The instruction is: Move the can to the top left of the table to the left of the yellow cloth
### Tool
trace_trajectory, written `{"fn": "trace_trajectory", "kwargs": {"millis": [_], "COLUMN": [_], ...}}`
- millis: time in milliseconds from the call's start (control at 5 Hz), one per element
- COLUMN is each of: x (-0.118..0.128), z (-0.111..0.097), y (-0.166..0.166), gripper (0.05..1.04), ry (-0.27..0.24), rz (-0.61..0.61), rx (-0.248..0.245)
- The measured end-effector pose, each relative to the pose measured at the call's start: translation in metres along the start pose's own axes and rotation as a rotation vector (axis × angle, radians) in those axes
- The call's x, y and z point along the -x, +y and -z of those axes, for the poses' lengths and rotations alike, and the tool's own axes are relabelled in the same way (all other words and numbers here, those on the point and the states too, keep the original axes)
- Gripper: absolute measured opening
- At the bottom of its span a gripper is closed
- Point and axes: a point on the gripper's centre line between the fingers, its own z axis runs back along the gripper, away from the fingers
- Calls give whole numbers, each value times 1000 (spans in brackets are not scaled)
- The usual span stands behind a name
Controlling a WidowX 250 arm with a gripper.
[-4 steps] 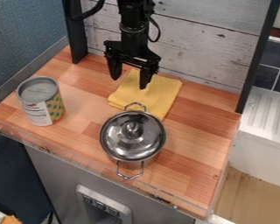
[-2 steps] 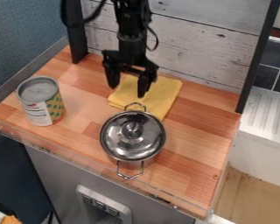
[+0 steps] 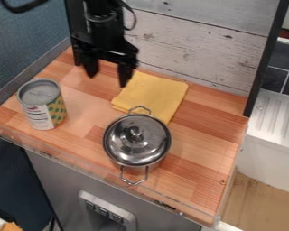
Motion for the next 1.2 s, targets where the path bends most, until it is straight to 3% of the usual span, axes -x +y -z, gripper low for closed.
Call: {"fn": "trace_trajectory", "kwargs": {"millis": [200,400,600,800,1000,1200], "x": [34,61,87,109,121,116], "z": [-13,-10,0,8,12,20], "y": [28,45,71,86,99,104], "gripper": [999,999,999,999,999,999], "ry": [40,142,206,255,251,249], "rz": [19,79,137,161,127,107], "rx": [2,-10,-84,-118,-133,-118]}}
